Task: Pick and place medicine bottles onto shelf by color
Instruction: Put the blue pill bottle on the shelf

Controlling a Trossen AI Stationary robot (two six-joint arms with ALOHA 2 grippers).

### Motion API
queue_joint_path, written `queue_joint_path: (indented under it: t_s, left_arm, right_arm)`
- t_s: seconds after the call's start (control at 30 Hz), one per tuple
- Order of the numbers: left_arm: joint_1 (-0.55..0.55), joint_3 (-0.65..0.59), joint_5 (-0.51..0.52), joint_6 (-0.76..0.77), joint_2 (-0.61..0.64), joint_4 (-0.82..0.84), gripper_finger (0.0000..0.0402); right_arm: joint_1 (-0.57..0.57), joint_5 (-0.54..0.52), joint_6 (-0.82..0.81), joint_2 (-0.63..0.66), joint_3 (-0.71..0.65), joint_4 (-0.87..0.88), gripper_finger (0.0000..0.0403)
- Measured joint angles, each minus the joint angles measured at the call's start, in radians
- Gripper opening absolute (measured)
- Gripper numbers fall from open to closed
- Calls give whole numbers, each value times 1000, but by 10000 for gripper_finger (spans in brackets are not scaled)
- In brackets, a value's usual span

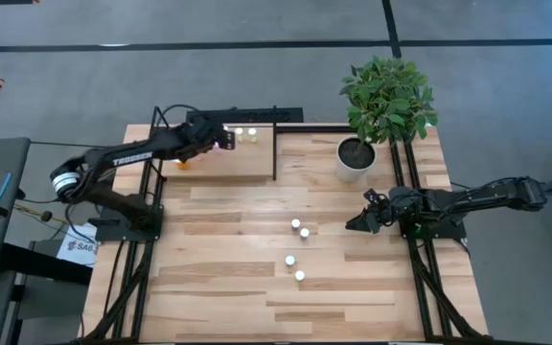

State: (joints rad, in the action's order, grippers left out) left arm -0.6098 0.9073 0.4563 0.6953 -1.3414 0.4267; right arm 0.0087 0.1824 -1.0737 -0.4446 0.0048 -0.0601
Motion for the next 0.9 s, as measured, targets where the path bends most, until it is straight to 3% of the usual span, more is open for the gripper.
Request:
queue_joint_path:
  t_s: [0.17, 0.4, 0.67, 0.9]
  left_arm:
    - [16, 0, -69, 1, 67, 0, 266]
    - [107, 0, -74, -46, 134, 0, 266]
    - [249, 0, -56, -11, 138, -60, 265]
    - [431, 0, 34, 2, 134, -165, 265]
  right_arm:
    - [0, 0, 0, 0, 0, 0, 249]
    - [0, 0, 0, 0, 0, 0, 249]
    - [0, 0, 0, 0, 0, 0, 249]
    - [0, 0, 0, 0, 0, 0, 249]
